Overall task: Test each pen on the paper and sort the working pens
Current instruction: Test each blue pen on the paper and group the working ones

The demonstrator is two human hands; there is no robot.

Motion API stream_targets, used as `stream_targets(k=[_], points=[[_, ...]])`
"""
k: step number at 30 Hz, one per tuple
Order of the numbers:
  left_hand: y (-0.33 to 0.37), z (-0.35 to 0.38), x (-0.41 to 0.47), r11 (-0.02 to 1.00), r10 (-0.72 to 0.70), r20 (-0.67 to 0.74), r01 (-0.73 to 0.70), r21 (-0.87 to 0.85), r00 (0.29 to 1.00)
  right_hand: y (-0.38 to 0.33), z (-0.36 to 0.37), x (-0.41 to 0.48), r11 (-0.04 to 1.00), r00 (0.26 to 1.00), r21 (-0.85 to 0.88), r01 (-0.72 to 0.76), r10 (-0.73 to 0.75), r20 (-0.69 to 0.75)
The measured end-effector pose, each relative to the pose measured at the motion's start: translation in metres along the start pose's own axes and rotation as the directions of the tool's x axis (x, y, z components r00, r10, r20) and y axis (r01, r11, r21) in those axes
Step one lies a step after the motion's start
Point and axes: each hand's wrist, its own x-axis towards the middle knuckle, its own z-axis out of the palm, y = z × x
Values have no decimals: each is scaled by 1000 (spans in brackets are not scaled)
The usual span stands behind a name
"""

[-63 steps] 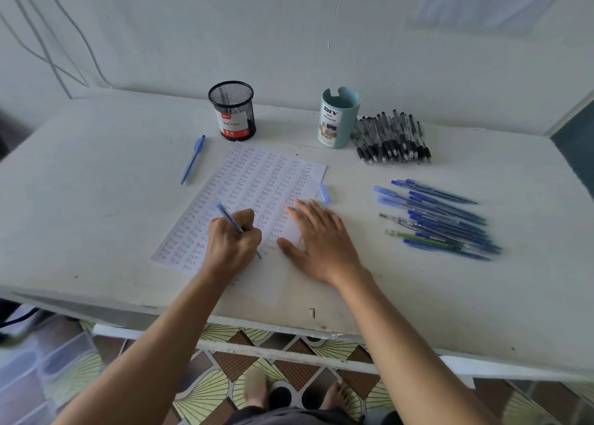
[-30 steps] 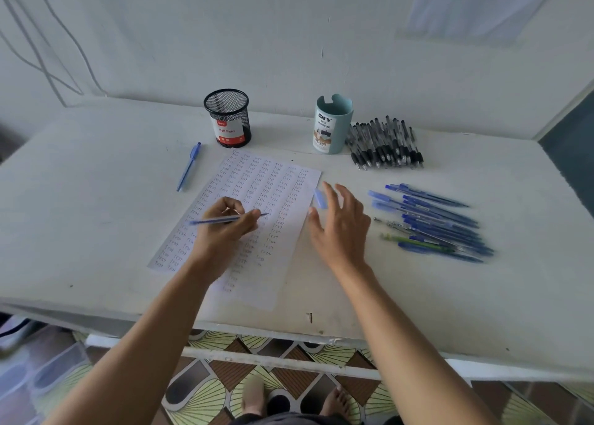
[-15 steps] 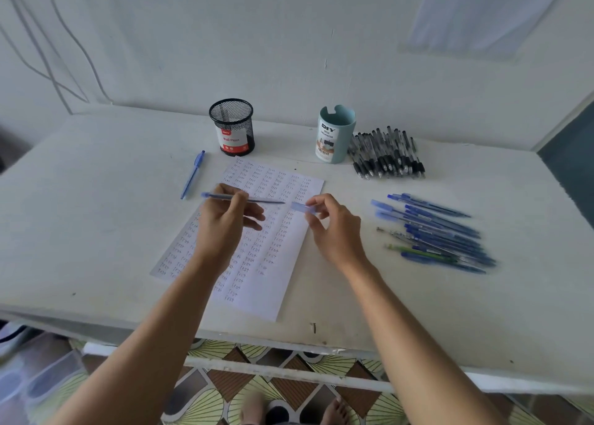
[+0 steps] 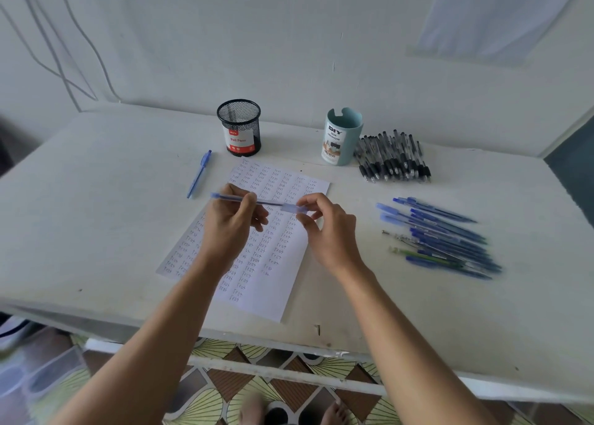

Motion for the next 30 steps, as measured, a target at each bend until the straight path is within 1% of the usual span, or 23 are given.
stream_targets(k=[3,6,7,9,11,13,15,18,26,30], points=[[-2,-4,0,997,51,27,-52,57,998,-4,1,2,999,999,17,39,-40,15],[-5,-5,-1,995,51,65,-56,79,997,-11,5,3,990,991,72,117,-121,49],[-6,-6,-1,997,44,43,-47,55,998,-13,8,3,989,991,72,130,-133,31],[-6,-6,0,999,31,-66,-32,-16,997,-15,14,5,991,992,52,125,-124,-25],[-3,-8,2,994,5,-196,-27,-108,981,-13,19,8,997,997,12,70,-70,-31],[0,-13,5,966,-38,-253,-30,-259,967,-10,20,9,1000,1000,-18,-1,1,-11],[0,-17,7,933,-68,-246,-26,-360,967,-8,21,9,999,1000,-27,-28,28,-9],[-2,-20,8,916,-97,-223,-1,-402,970,-7,23,9,999,999,-12,-35,34,-13],[-11,-19,8,927,-107,-172,35,-373,979,-5,23,10,1000,1000,18,-8,8,9],[-13,-19,8,922,-109,-186,29,-387,976,-5,23,10,1000,1000,19,7,-7,18]])
